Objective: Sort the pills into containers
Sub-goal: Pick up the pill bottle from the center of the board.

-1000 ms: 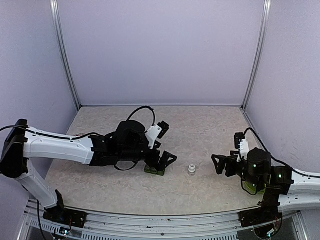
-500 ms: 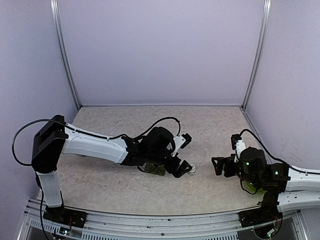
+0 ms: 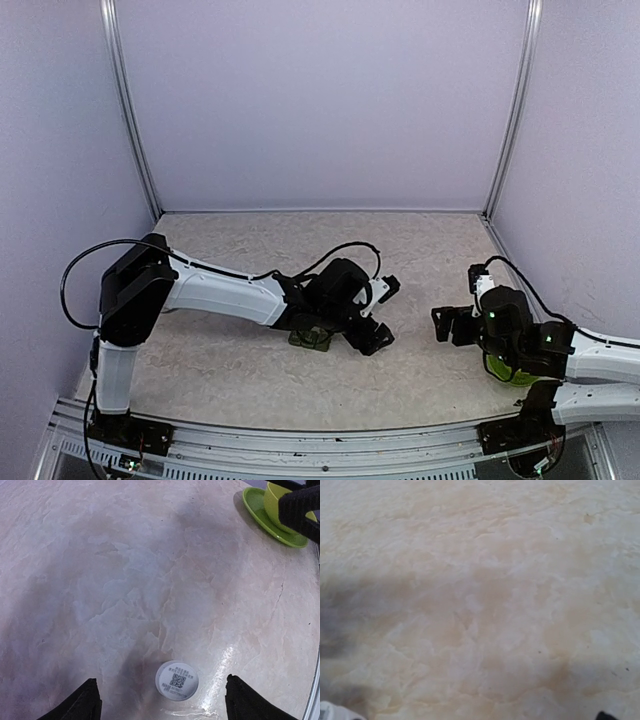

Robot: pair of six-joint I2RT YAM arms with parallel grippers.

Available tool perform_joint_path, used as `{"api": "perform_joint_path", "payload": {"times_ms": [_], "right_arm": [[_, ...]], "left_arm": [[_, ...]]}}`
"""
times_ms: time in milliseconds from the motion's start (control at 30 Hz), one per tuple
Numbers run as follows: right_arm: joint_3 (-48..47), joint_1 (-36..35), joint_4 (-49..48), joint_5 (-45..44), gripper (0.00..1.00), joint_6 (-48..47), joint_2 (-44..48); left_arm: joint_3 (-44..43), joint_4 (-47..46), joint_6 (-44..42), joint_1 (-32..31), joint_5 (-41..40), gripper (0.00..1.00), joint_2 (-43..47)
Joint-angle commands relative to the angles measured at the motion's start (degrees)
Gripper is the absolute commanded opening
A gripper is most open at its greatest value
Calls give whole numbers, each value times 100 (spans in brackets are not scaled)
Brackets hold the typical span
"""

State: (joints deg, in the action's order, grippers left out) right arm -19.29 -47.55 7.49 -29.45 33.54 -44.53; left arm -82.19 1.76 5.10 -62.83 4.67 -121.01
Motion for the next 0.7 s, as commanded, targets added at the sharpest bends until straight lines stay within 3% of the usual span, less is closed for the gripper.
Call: {"api": "perform_joint_path", "payload": {"times_ms": [0,267,667], "right_arm": [[2,99,45,52,100,19,23],[74,165,-22,94,99,17,-61],[127,202,-36,113,99,16,-64]], "left_arm": [[-241,140,-88,-11,105,78,-228],[-249,81,-80,7,189,60,-276],[-425,156,-120,16,375,51,-429]]}}
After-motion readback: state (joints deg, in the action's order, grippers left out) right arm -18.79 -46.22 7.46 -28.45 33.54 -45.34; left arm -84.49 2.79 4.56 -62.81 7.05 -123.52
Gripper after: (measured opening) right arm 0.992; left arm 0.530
